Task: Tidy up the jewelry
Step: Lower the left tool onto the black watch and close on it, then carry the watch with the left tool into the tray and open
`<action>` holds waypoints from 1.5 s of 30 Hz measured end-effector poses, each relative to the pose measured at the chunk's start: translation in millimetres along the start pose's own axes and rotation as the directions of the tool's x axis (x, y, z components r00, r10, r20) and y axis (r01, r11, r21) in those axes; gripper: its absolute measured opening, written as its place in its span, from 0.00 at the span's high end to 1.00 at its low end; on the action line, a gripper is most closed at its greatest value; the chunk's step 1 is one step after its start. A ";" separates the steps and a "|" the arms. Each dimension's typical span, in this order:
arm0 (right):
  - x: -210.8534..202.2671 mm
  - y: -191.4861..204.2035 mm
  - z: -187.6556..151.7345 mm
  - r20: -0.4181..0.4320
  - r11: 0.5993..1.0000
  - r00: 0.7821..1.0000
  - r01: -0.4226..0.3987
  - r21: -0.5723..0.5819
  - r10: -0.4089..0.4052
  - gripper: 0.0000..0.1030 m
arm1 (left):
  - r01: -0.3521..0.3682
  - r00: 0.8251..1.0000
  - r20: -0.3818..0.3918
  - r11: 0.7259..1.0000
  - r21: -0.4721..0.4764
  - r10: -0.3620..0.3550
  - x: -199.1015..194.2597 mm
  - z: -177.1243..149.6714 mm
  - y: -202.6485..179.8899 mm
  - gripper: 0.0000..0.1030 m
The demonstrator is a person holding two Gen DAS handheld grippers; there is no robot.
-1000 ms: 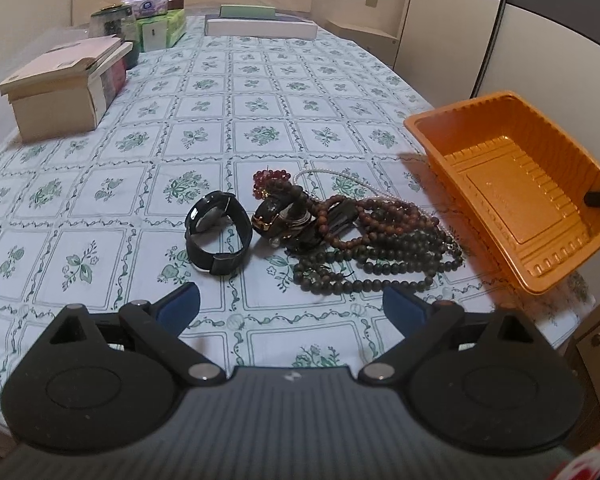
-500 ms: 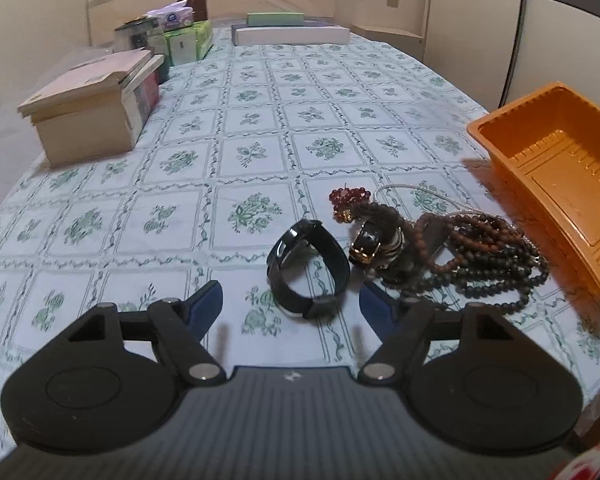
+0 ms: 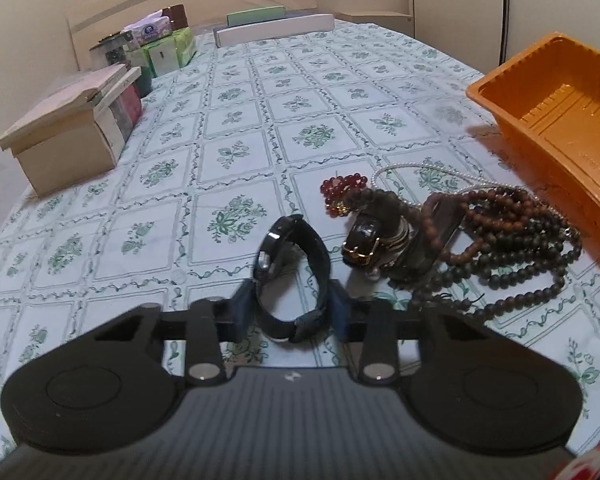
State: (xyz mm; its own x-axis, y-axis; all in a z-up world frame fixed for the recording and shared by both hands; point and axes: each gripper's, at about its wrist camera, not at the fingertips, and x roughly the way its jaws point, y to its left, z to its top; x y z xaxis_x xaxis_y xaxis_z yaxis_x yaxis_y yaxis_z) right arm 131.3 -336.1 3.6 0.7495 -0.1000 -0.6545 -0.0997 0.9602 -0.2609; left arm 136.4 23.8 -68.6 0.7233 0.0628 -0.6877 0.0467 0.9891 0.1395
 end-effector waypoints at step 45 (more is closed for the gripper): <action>-0.5 -0.6 -3.9 0.015 1.000 1.000 -0.004 -0.004 0.004 0.93 | 0.083 0.991 0.107 0.996 -0.024 -0.080 -52.2 48.7 12.7 0.80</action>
State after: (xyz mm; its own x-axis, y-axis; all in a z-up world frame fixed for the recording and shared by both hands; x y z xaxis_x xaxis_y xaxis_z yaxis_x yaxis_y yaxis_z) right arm 128.4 -337.7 1.3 0.7586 -0.0921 -0.6450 -0.1052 0.9597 -0.2608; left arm 132.8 26.6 3.7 0.7866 -0.0313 -0.6166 0.0899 0.9939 0.0642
